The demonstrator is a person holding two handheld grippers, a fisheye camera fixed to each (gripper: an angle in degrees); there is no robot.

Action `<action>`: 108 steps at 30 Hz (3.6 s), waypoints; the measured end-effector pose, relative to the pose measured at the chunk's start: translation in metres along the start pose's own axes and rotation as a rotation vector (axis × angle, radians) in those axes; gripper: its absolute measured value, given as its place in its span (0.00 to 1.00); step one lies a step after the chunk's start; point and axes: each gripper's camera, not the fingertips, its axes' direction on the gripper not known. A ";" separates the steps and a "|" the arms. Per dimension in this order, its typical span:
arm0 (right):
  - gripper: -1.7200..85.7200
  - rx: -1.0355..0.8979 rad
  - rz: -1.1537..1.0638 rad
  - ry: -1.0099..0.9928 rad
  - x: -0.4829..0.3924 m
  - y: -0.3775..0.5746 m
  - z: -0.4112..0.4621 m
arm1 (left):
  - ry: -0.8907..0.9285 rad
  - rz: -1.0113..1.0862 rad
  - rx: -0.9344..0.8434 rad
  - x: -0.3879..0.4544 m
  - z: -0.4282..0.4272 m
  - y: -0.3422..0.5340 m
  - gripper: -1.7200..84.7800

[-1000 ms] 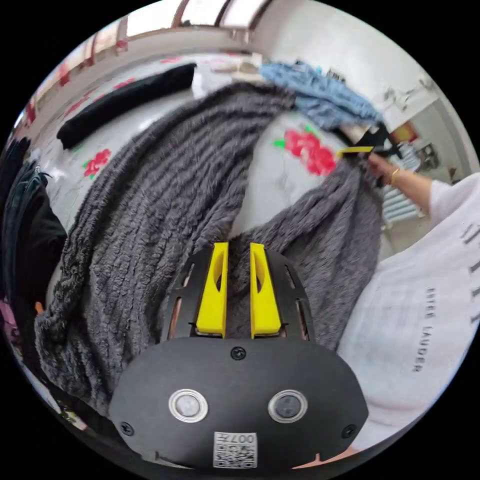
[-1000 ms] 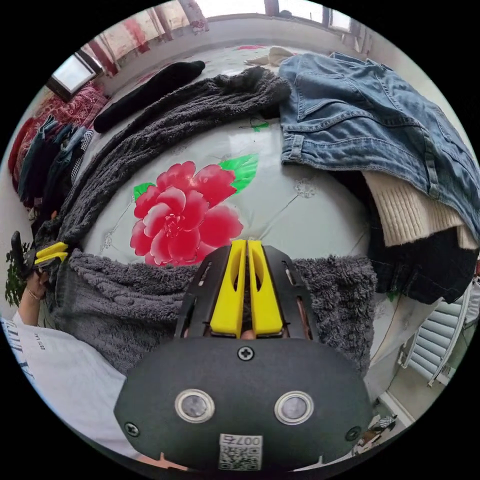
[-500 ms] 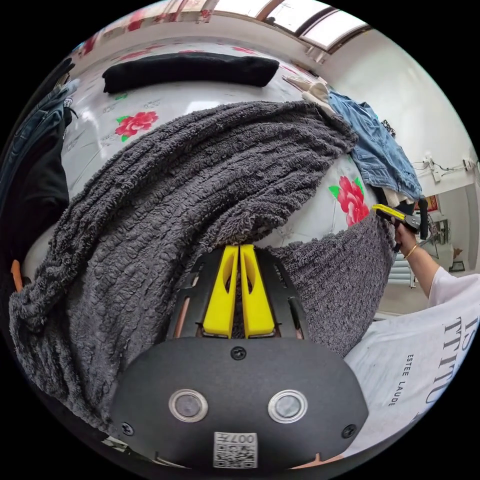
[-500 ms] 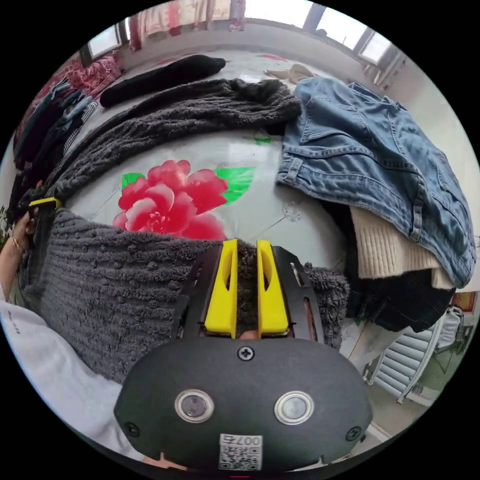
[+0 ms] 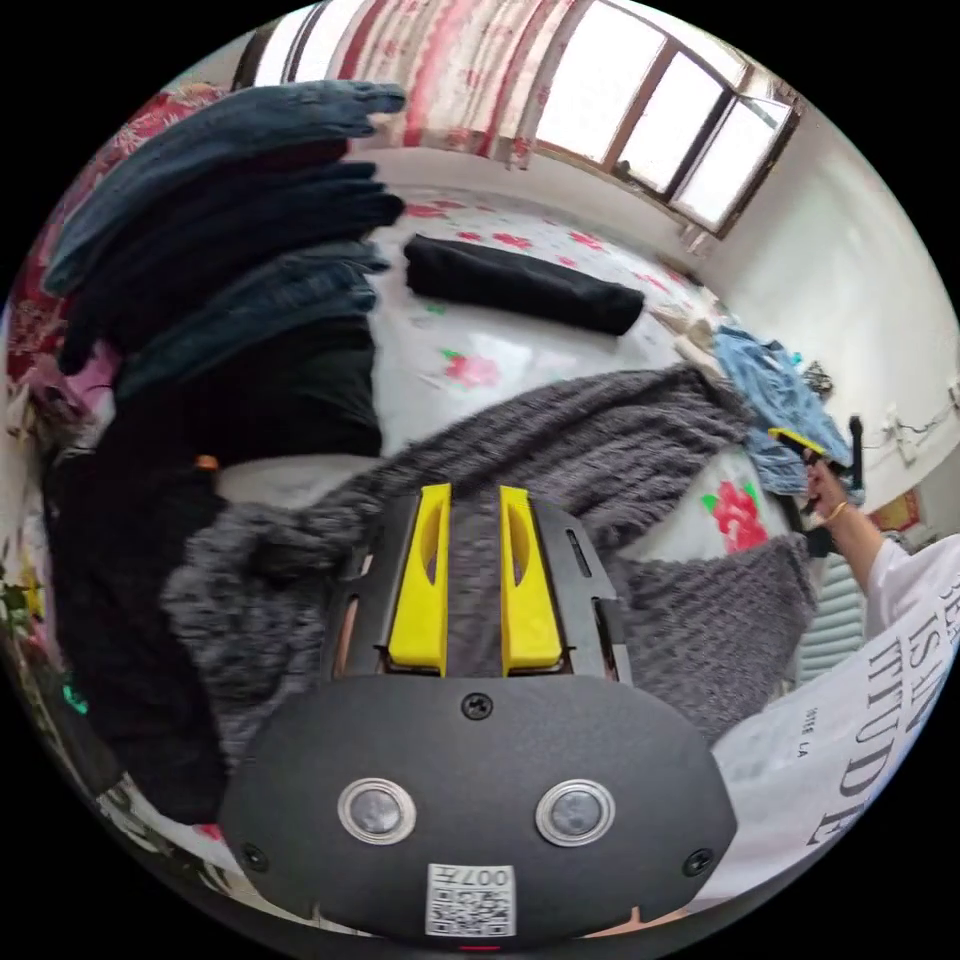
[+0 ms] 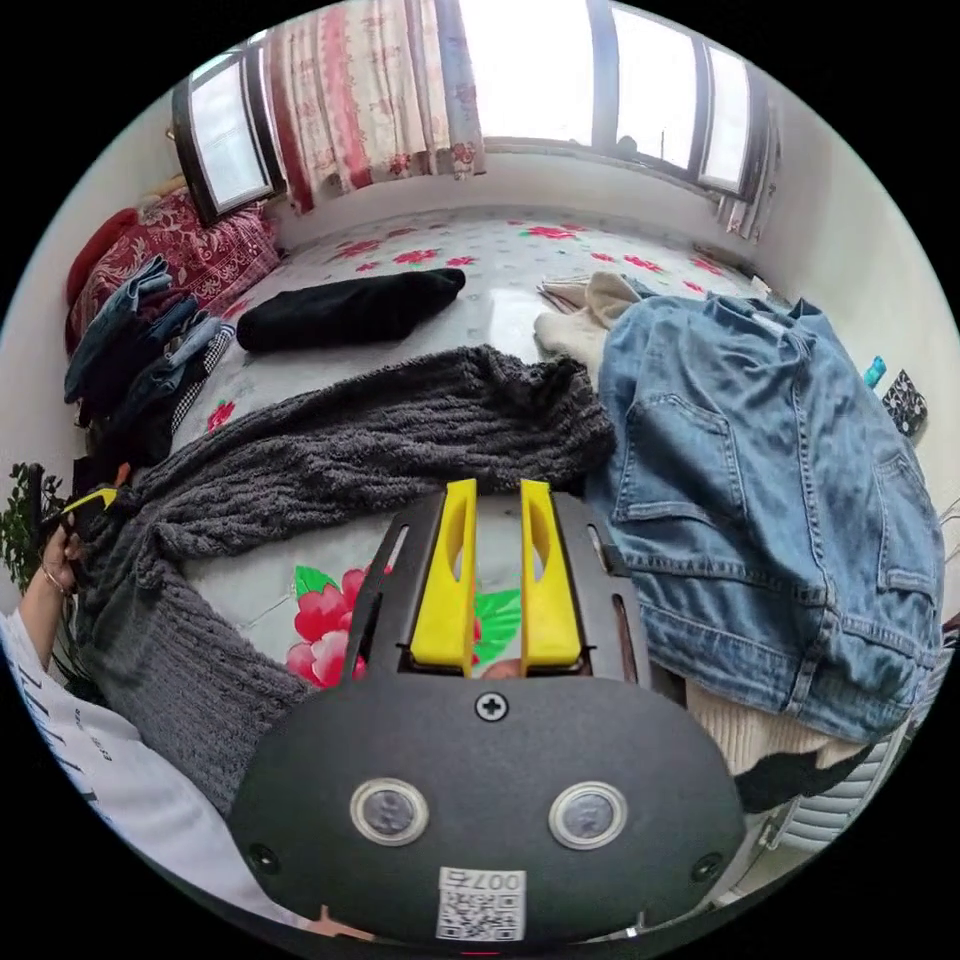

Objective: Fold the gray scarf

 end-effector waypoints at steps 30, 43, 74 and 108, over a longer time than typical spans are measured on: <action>0.02 0.293 -0.057 0.173 0.036 -0.030 -0.239 | -0.163 -0.049 0.173 -0.009 -0.194 0.090 0.01; 0.02 -0.250 0.289 0.112 0.130 0.203 -0.196 | -0.082 -0.276 -0.322 -0.023 -0.099 0.263 0.01; 0.12 0.197 0.985 -0.391 0.277 0.323 -0.267 | 0.107 -0.818 0.169 -0.109 -0.190 0.277 0.13; 0.05 -0.478 -0.682 -0.657 -0.332 0.254 -0.209 | 0.250 -0.969 0.173 -0.281 -0.161 0.231 0.15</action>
